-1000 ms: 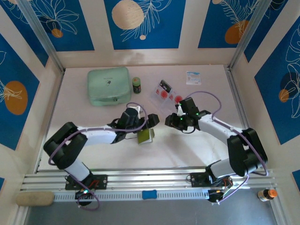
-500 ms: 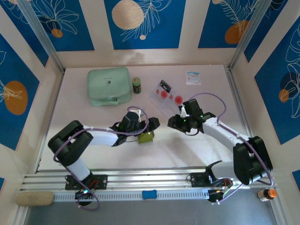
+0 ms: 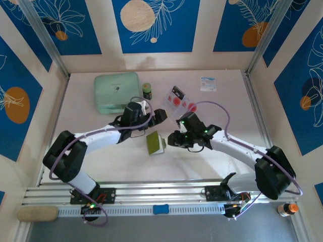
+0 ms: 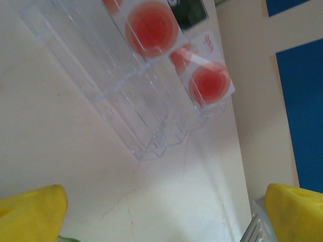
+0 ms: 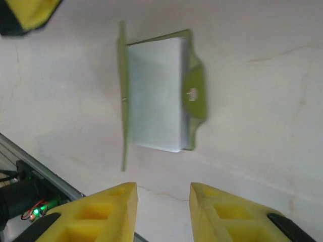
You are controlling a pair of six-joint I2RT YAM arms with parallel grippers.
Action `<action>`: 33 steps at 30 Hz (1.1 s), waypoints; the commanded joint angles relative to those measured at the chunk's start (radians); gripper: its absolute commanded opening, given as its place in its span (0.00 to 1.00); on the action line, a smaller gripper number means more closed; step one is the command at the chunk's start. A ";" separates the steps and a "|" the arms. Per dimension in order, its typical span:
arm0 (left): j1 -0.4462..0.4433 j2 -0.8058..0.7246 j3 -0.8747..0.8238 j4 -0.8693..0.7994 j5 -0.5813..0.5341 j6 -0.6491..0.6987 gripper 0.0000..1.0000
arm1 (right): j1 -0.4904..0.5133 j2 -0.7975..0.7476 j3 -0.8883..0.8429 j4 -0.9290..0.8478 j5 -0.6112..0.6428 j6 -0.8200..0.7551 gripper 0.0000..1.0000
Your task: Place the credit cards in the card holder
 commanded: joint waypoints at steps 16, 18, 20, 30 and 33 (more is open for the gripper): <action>0.119 -0.216 0.081 -0.756 -0.242 0.415 1.00 | 0.177 0.324 0.273 -0.030 0.161 0.017 0.20; 0.109 -0.235 0.069 -0.777 -0.296 0.445 1.00 | 0.166 0.329 0.243 -0.016 0.160 0.022 0.18; 0.105 -0.246 0.062 -0.790 -0.319 0.474 1.00 | 0.154 0.334 0.210 0.001 0.158 0.031 0.16; 0.035 -0.214 0.057 -0.767 -0.350 0.532 1.00 | 0.107 0.346 0.098 0.076 0.122 0.055 0.08; 0.004 -0.182 0.070 -0.762 -0.359 0.546 1.00 | 0.103 0.347 0.088 0.085 0.115 0.056 0.06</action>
